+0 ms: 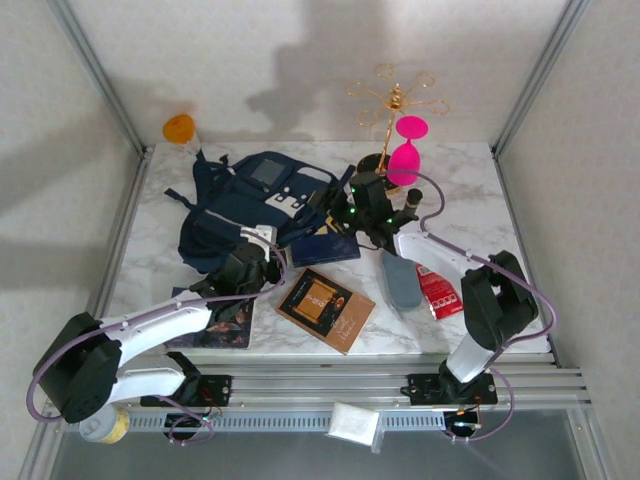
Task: Pack the student bag
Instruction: Unzip the student bag at the center of the table.
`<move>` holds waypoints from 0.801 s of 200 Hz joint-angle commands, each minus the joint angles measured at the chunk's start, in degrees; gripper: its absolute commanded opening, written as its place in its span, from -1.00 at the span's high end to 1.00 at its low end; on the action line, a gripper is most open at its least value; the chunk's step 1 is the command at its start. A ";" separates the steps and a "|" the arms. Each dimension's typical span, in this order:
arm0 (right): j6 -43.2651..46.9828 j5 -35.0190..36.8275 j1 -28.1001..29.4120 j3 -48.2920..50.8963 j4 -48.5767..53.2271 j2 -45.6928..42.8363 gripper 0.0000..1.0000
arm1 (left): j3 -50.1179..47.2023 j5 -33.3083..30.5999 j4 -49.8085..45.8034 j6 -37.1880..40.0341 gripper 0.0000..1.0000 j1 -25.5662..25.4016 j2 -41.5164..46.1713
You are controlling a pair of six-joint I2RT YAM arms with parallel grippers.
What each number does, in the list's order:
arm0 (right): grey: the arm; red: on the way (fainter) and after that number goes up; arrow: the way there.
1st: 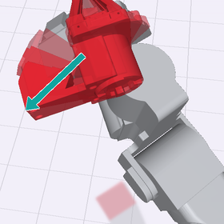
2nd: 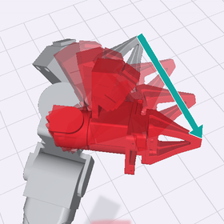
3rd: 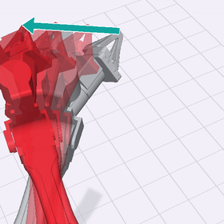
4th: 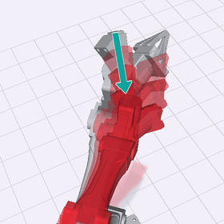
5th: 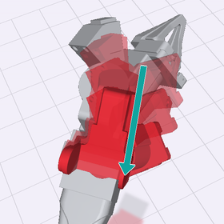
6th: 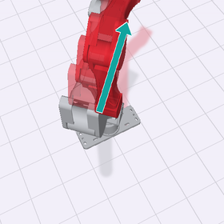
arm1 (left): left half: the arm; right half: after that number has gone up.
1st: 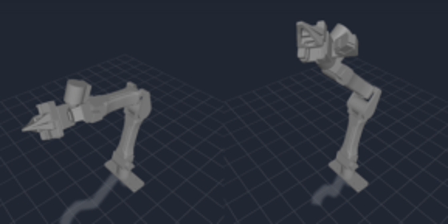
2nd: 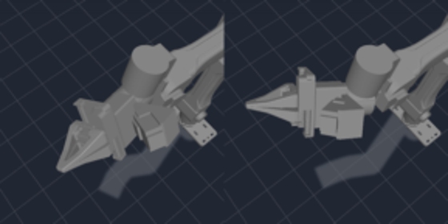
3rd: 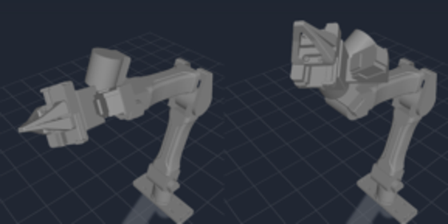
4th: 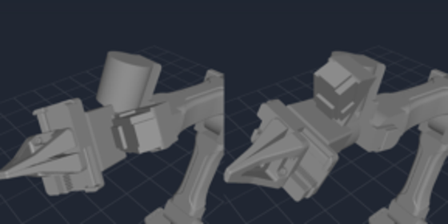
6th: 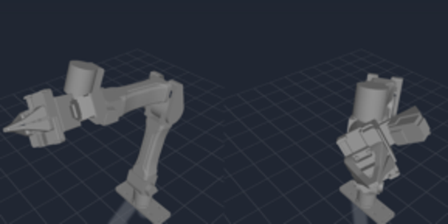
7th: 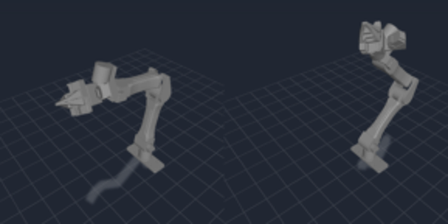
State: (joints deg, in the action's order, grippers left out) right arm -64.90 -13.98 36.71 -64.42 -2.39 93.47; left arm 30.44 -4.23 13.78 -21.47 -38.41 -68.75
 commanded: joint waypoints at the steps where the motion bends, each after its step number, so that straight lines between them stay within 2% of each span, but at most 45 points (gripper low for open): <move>1: -6.03 -1.20 3.54 4.63 -6.52 -1.75 -0.57 | 2.81 0.50 3.87 -0.66 1.00 -0.17 0.46; 25: -9.80 -2.19 5.61 1.47 -8.16 2.63 -0.61 | 3.31 1.17 3.75 -1.16 1.00 -0.17 0.74; 42: -12.63 -1.86 5.72 0.53 -12.60 5.14 -0.47 | 3.25 1.51 3.67 -1.17 1.00 -0.17 0.99; 55: -12.59 -1.86 5.75 -2.69 -11.74 7.93 -0.38 | 3.35 1.34 2.61 -1.11 1.00 -0.17 1.22; 82: -12.55 1.93 6.03 -3.49 -12.16 9.43 0.02 | 3.62 0.39 3.10 -0.55 1.00 -0.08 1.70; 126: -6.93 4.31 2.58 -6.28 -13.11 10.36 0.94 | 5.60 -0.28 -2.22 -0.08 1.00 0.39 2.21; 134: -5.92 4.69 0.88 -5.87 -14.33 10.06 1.00 | 6.30 -0.14 -4.92 -0.01 1.00 0.66 2.83; 160: -3.15 4.00 -3.01 -6.96 -14.16 10.03 1.00 | 7.18 0.84 -13.31 -1.90 1.00 2.07 7.28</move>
State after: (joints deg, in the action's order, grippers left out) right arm -72.49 -15.40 40.03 -68.29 -12.69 103.18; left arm 35.22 -4.16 8.14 -22.28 -37.41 -67.70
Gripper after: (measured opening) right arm 0.054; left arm 0.081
